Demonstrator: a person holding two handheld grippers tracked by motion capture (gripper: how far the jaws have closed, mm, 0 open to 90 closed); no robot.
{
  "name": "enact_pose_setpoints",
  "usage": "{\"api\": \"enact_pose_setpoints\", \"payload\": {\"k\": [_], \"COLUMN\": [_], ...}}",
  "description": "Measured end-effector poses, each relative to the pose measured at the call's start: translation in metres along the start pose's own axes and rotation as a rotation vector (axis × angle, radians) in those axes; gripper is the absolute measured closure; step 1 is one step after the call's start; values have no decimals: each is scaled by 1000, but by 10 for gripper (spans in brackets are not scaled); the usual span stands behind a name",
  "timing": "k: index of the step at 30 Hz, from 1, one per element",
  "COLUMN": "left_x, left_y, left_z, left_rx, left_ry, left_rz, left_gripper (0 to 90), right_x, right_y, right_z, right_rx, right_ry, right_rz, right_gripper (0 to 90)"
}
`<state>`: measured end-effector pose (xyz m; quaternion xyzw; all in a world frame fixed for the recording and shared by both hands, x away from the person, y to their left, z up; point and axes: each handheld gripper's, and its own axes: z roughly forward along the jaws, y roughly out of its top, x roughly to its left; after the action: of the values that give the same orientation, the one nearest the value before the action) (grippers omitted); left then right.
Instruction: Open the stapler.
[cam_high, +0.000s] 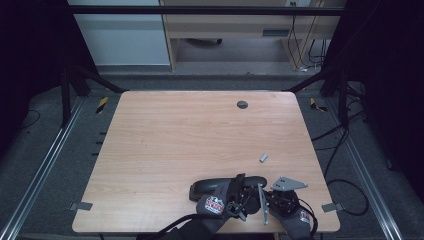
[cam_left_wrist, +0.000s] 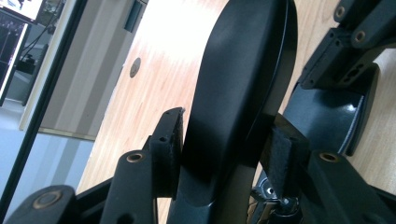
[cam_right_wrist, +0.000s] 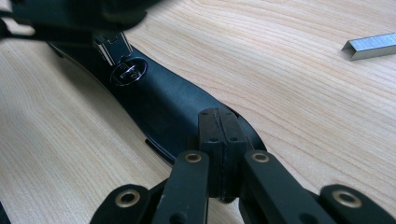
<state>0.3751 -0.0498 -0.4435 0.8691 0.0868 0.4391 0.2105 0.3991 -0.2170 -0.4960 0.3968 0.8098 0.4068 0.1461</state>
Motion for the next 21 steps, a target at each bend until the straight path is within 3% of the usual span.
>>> {"api": "enact_pose_setpoints", "payload": {"k": [21], "left_x": [29], "left_y": [-10], "left_z": [-23], "left_rx": [-62], "left_ry": [8], "left_rz": [-135], "left_gripper": [552], "right_x": [0], "right_y": [0], "right_z": [-1], "right_rx": [7], "right_ry": [-2], "right_rz": [25], "right_gripper": [900]}}
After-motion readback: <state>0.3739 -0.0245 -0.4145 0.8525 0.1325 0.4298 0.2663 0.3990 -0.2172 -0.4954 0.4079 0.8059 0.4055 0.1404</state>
